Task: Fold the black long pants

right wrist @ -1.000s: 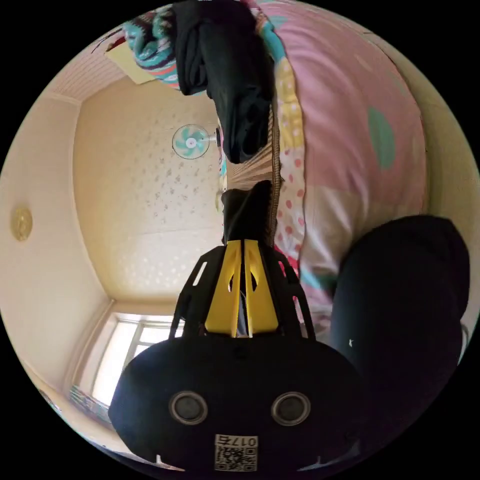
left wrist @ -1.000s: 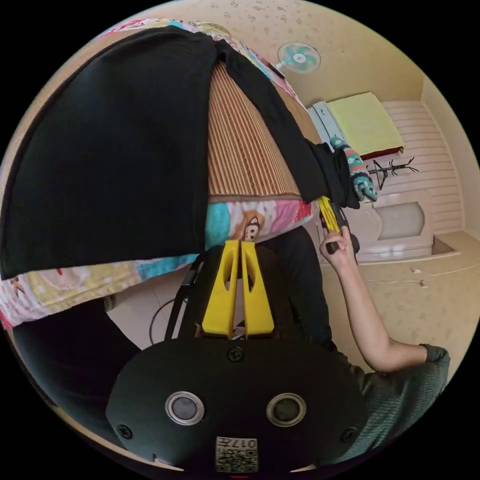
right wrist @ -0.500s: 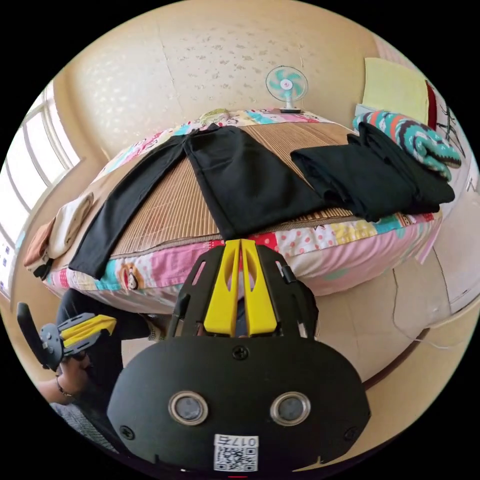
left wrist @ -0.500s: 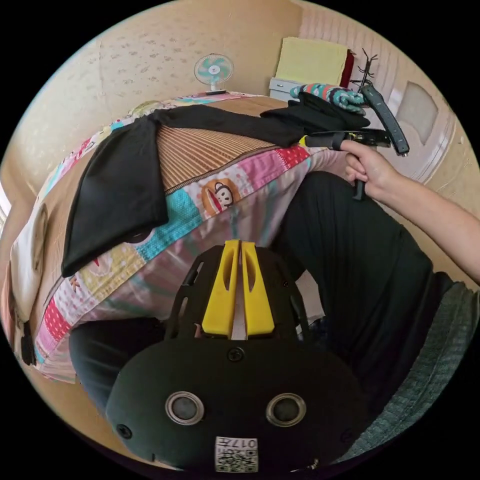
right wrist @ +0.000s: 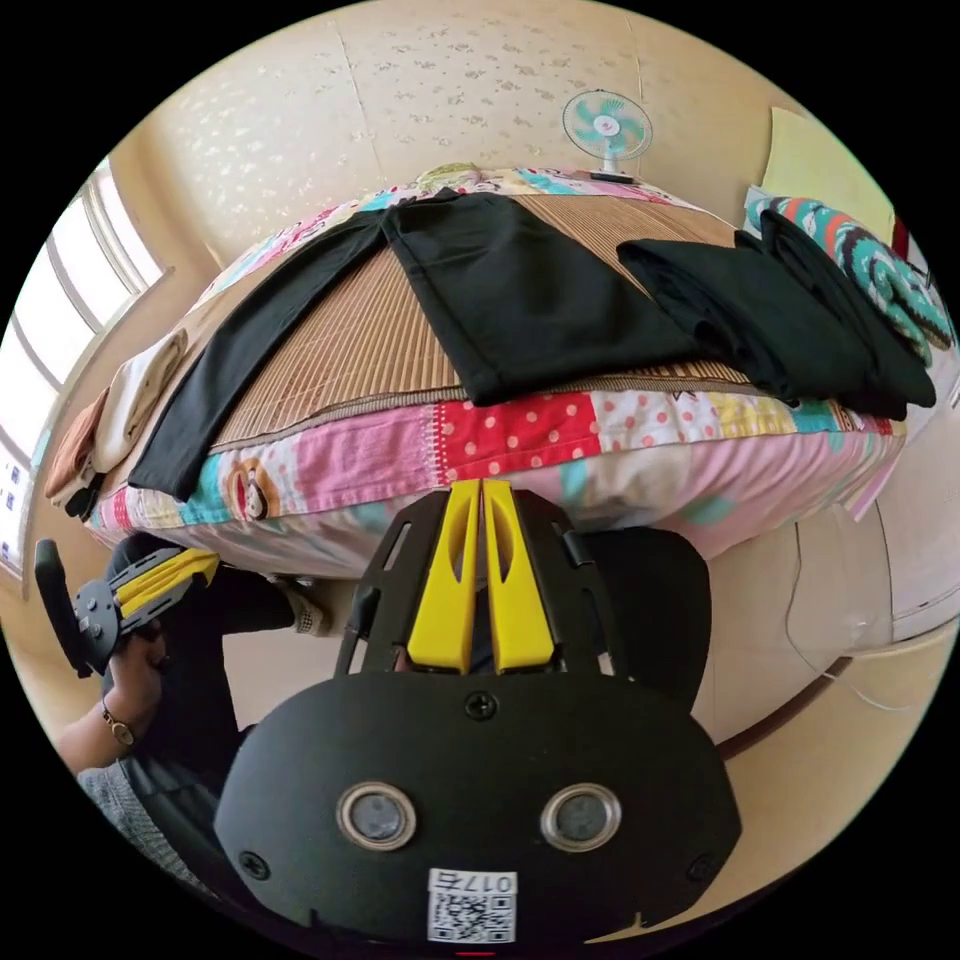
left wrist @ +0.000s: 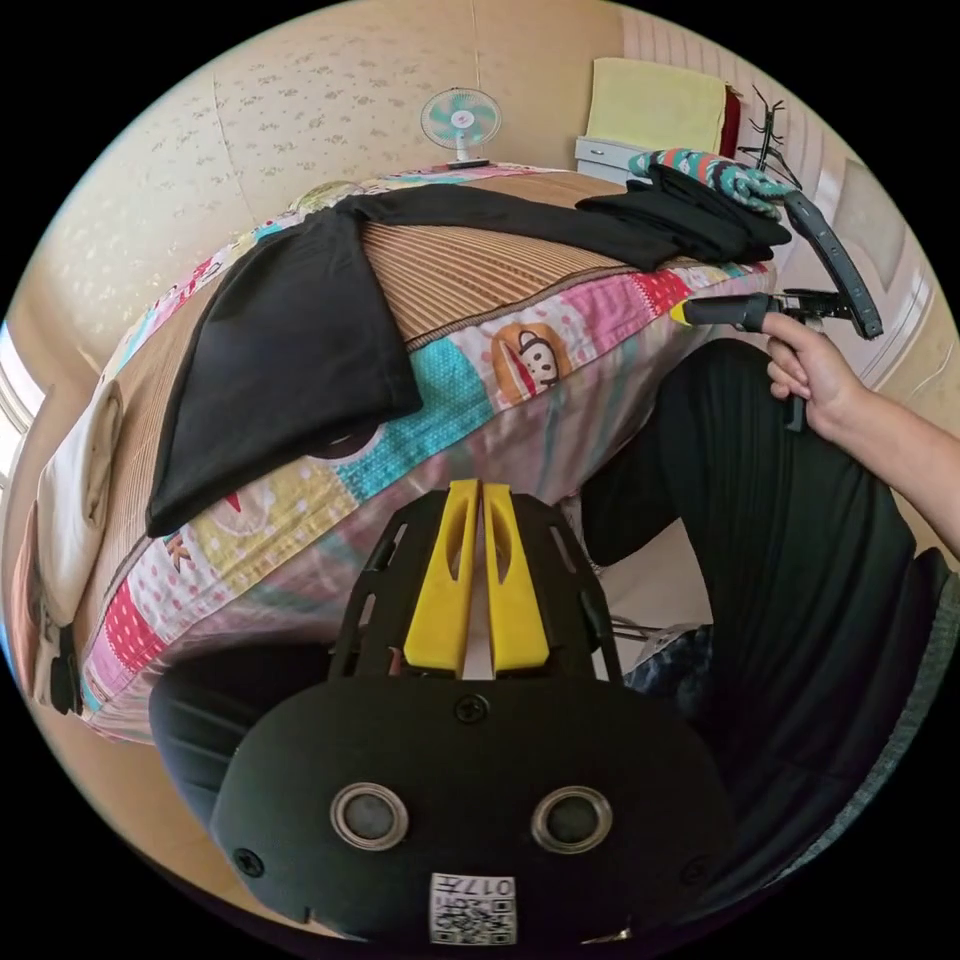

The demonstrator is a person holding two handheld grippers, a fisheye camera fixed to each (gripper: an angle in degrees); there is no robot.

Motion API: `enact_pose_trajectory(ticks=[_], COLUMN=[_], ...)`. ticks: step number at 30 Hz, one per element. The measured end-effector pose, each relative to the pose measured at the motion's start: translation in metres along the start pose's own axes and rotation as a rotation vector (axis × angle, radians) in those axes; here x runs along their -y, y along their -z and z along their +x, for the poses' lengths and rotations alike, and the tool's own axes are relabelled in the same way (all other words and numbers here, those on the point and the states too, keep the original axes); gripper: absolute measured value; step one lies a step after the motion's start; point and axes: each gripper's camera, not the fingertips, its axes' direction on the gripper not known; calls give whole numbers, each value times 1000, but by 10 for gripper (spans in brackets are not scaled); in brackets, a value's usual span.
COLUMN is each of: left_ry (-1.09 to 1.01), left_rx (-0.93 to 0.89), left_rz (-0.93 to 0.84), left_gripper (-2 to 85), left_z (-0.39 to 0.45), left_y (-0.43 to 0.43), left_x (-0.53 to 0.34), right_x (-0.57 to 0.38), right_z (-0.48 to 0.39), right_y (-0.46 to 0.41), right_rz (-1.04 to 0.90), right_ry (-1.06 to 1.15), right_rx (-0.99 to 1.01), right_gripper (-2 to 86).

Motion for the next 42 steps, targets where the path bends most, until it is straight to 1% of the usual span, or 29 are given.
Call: enact_pose_trajectory(ticks=[4,7,9,11,12,14,20,24,30,35,39,41,42], left_ry=[-14,10,-14,-18,-19,-8,75,90,97,106,165,266,307], left_rx=[32,49,29,2,-12,-41,-103,-88,-94,-99,-28,43,60], left_rz=[12,33,1,-46,-42,13,95,98,219,302,399,457,455], left_gripper=[-10,-10,-10,-10,-10,-10,-6,-4,-2,4,11,23,30], left_z=[-10,-11,-7,-9,-10,-17,-39,-44,-54,-52,-67,-94,-103], left_y=[17,33,31,31,33,48,79,96,143,170,207,228,230], left_x=[5,4,4,12,14,18,25,25,40,33,27,16,13], right_x=[-12,-25,-34,-37,-39,-43,-63,-69,-88,-98,-95,-97,-96], right_z=[0,-5,-14,-22,-27,-34,-53,-68,-97,-100,-86,-85,-88], right_y=[3,23,30,30,31,35,58,54,61,60,64,71,75], right_rz=[2,76,103,97,89,97,212,186,226,248,257,290,302], right_ry=[16,27,32,53,78,118,211,243,398,443,394,397,397], right_rx=[34,90,53,27,17,25,13,-27,-98,-120,-99,-100,-112], right_gripper=[3,3,3,3,2,2,2,2,2,2,4,5,7])
